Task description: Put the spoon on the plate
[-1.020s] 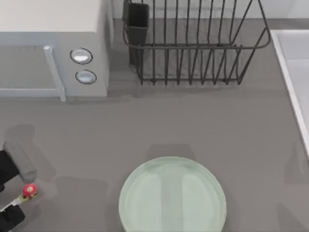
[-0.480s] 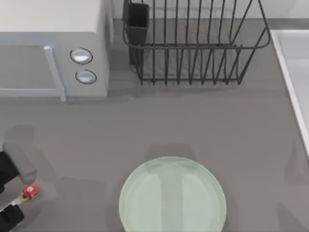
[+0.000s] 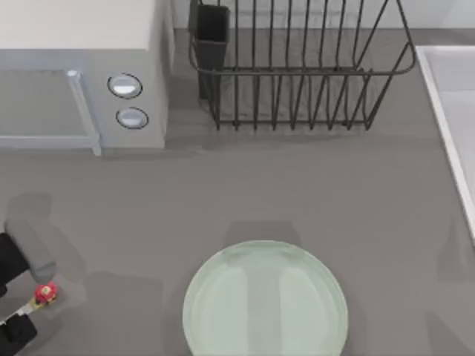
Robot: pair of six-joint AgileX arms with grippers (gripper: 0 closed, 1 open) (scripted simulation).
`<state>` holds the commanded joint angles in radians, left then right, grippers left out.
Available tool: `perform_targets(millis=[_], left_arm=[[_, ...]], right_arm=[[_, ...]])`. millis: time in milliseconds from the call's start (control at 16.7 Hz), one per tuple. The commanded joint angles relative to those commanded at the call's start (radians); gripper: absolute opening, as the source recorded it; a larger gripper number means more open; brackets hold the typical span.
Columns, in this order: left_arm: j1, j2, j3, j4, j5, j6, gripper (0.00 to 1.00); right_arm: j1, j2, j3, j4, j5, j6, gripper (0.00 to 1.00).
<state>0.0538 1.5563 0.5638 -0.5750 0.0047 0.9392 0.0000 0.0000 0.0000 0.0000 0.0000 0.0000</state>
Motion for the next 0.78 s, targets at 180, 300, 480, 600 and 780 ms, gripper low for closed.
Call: perform_targets(millis=[180, 300, 480, 600, 780], left_arm=[[0.000, 0.000, 0.000, 0.000, 0.000, 0.000, 0.02], [0.000, 0.000, 0.000, 0.000, 0.000, 0.000, 0.00], [0.000, 0.000, 0.000, 0.000, 0.000, 0.000, 0.00], [0.000, 0.000, 0.000, 0.000, 0.000, 0.000, 0.00], [0.003, -0.068, 0.050, -0.104, 0.018, -0.012, 0.00]], right_arm=[[0.000, 0.000, 0.000, 0.000, 0.000, 0.000, 1.00], [0.000, 0.000, 0.000, 0.000, 0.000, 0.000, 1.00], [0.000, 0.000, 0.000, 0.000, 0.000, 0.000, 1.00], [0.000, 0.000, 0.000, 0.000, 0.000, 0.000, 1.00], [0.000, 0.000, 0.000, 0.000, 0.000, 0.000, 1.00]])
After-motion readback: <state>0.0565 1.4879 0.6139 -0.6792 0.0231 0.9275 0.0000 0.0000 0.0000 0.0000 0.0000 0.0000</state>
